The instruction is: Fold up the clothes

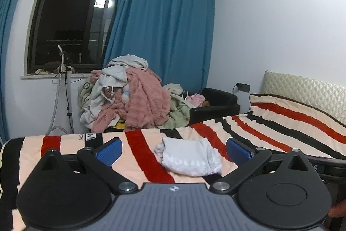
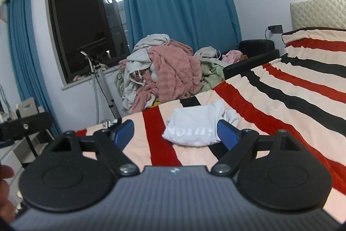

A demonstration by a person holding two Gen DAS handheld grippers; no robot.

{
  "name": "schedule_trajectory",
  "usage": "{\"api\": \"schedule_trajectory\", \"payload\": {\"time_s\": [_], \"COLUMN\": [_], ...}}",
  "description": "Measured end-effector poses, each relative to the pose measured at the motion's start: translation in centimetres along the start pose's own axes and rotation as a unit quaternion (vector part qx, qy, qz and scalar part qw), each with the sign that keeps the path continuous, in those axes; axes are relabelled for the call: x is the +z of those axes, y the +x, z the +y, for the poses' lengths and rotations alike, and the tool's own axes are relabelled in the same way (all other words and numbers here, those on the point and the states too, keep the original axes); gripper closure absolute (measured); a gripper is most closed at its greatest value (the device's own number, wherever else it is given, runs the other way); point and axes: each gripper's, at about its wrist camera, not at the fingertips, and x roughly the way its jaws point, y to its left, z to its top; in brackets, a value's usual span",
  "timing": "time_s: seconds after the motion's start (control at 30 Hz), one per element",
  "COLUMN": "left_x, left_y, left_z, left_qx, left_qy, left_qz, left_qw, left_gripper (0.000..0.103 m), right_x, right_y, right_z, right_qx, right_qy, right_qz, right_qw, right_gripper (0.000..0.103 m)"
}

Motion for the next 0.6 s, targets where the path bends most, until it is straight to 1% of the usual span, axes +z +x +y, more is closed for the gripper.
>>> {"api": "schedule_trajectory", "payload": {"time_s": [0.1,0.27,0.33,0.47,0.6], "left_x": [-1.8,-4.4,-5.4,-7.0,-8.1], "left_y": [0.2,1.4,1.8,2.9,3.6], "left_z": [0.5,0.8,1.0,1.8,2.2], "left_qx": [0.007,0.029,0.030,0.027,0.038], "left_qy": [-0.002,0.008,0.006,-0.016,-0.009], "left_qz": [-0.006,0.004,0.010,0.038,0.050], "left_qw": [1.0000,0.9995,0.9995,0.9988,0.9980], "left_gripper": [0.000,0.000,0.000,0.000,0.000], "right_x": [-2.3,-5.2,-5.7,-6.5,-6.8], "right_y": [0.4,2.2,2.7,3.2,3.2], "right_z": [0.3,0.9,1.2,1.4,1.2], "right_qx": [-0.005,-0.009,-0.008,-0.016,-0.020], "right_qy": [-0.008,-0.013,-0.020,-0.025,-0.019], "right_qz": [-0.007,0.014,0.019,0.015,0.012], "right_qw": [1.000,1.000,1.000,0.999,1.000], "right_gripper": [0.018,0.018,0.018,0.018,0.018]}}
